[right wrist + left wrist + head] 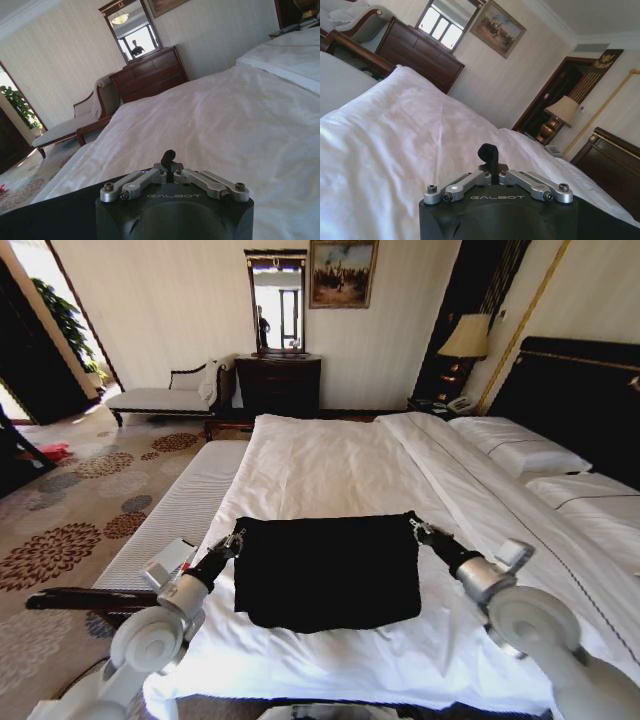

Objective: Fold the clothes on the bed.

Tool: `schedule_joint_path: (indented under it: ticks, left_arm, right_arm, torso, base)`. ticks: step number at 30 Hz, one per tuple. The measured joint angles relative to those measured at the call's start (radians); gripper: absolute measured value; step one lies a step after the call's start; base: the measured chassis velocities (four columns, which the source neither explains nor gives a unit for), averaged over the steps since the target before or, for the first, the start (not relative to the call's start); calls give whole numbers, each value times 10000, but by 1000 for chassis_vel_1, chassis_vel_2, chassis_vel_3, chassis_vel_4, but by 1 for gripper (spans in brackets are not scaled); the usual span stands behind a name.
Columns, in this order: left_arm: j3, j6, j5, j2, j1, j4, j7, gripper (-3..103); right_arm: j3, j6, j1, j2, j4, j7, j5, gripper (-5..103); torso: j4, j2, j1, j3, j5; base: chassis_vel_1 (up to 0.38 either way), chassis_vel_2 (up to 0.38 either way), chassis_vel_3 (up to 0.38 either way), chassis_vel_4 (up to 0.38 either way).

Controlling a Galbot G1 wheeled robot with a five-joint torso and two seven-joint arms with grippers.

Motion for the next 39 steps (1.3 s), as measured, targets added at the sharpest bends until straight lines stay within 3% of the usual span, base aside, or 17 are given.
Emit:
schedule_joint_path:
  ticks: [6, 11, 28, 39]
  left_arm:
    - [1202, 18, 230, -588, -1913, 2009, 155, 1]
    - [1802, -55, 639, -1236, -2756, 3329, 348, 1]
    - [3588, -202, 879, -1378, -5594, 6417, 1032, 1]
    - [3735, -390, 1141, -1660, -6139, 7547, 1358, 1]
  right_arm:
    - [-1791, 406, 2168, 92, -2505, -377, -385, 1]
    - [-3111, 883, 3512, 433, -4291, -717, -953, 1]
    - [-4530, 1488, 5526, 1194, -7207, -1371, -1494, 1]
    - [-5332, 2024, 6634, 1434, -8307, -1609, -1837, 1]
  torso:
    - [1, -1, 0, 0, 1]
    - [2, -2, 4, 1, 2]
    - [2, -1, 1, -2, 0]
    - [0, 0, 3, -1, 1]
  base:
    - [0, 0, 0, 0]
    - [0, 0, 0, 0]
    - [0, 0, 0, 0]
    - [0, 0, 0, 0]
